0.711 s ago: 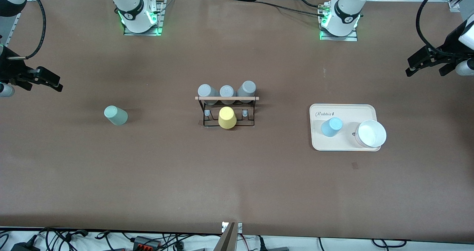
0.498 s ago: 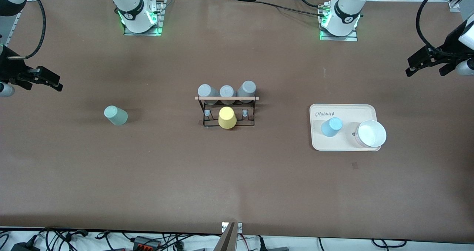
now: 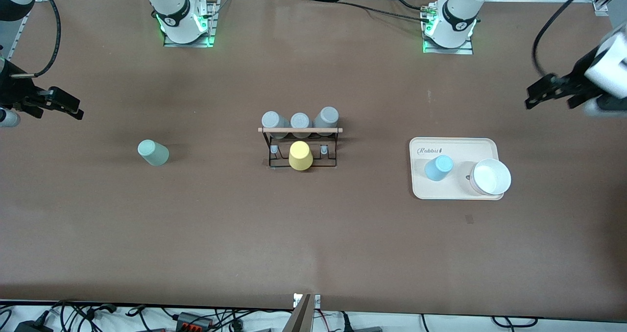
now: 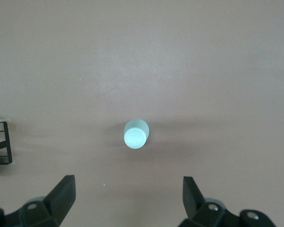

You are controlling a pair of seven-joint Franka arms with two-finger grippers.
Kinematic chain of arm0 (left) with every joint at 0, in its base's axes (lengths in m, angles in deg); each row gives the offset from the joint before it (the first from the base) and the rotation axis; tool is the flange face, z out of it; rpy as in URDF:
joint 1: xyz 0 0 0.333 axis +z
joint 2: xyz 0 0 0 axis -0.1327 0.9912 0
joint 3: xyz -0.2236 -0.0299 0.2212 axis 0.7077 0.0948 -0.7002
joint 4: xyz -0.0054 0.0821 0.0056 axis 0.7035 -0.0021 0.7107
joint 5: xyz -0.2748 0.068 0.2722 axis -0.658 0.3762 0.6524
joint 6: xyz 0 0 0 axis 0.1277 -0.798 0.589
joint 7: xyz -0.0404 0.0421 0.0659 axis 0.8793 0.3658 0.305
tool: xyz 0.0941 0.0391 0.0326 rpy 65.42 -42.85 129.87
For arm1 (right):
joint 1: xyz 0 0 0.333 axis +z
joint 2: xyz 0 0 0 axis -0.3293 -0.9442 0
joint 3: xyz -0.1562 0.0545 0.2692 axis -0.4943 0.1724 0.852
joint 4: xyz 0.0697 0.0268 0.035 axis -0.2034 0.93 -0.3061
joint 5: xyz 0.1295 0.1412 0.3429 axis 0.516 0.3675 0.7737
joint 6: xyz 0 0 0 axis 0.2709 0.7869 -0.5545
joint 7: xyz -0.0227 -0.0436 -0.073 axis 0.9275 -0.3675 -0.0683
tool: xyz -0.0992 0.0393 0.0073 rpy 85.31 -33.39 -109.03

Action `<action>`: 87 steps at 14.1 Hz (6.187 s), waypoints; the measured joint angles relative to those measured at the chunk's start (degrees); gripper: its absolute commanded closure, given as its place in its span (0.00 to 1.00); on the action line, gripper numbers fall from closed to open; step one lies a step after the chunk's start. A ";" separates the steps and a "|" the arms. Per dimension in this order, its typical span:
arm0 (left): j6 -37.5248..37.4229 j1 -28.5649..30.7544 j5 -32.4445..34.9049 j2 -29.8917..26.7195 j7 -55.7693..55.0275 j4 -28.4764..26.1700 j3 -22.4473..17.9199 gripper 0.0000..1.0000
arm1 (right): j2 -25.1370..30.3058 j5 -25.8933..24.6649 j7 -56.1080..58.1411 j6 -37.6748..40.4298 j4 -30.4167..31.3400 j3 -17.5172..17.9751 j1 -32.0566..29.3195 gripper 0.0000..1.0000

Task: Hang scattered cups on rack with three cups
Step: 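Move the left gripper down toward the light blue cup on the tray, then close the left gripper on the light blue cup and lift it, then carry the light blue cup with the left gripper to the rack, then set the cup beside the yellow cup while the right gripper reaches, then grasp the standing light blue cup with the right gripper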

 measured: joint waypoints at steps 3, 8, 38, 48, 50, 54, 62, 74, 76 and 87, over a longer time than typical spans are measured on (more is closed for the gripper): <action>5.99 -1.38 0.00 5.49 -1.30 -1.58 0.12 0.00 | 0.00 0.00 0.00 0.00 -0.02 0.01 0.00 0.00; 23.00 -5.58 0.00 12.95 -9.48 -9.59 1.31 0.00 | 0.00 0.00 0.00 0.02 -0.05 0.22 0.03 0.00; 12.85 -22.25 -1.45 25.98 -45.50 16.79 2.53 0.68 | 0.00 -0.02 0.01 0.06 -0.12 0.50 0.05 0.00; 14.24 -34.98 -1.47 34.07 -64.65 23.79 2.47 0.68 | 0.00 -0.02 0.01 0.11 -0.12 0.51 0.05 0.00; 15.54 -35.35 -1.47 35.32 -65.70 23.87 2.41 0.68 | 0.00 -0.02 0.01 0.11 -0.12 0.51 0.05 0.00; 17.73 -35.99 -1.18 38.29 -66.05 23.87 2.38 0.68 | 0.00 -0.02 0.01 0.13 -0.12 0.51 0.06 0.00; 18.53 -36.48 -0.71 41.35 -66.08 24.04 2.31 0.00 | -1.40 -0.02 0.01 0.11 -0.06 0.52 0.07 0.00; 6.12 -20.51 1.14 24.34 -45.74 24.33 0.47 0.00 | -11.66 -0.01 0.04 1.73 0.25 1.05 2.08 0.00; 5.50 -15.88 1.15 20.48 -36.94 21.25 0.48 0.00 | -12.84 -0.01 0.04 0.45 1.02 1.06 3.00 0.00; 2.29 2.00 1.10 3.13 4.37 5.07 0.75 0.00 | -15.99 -0.30 0.04 -31.54 21.97 0.29 2.79 0.00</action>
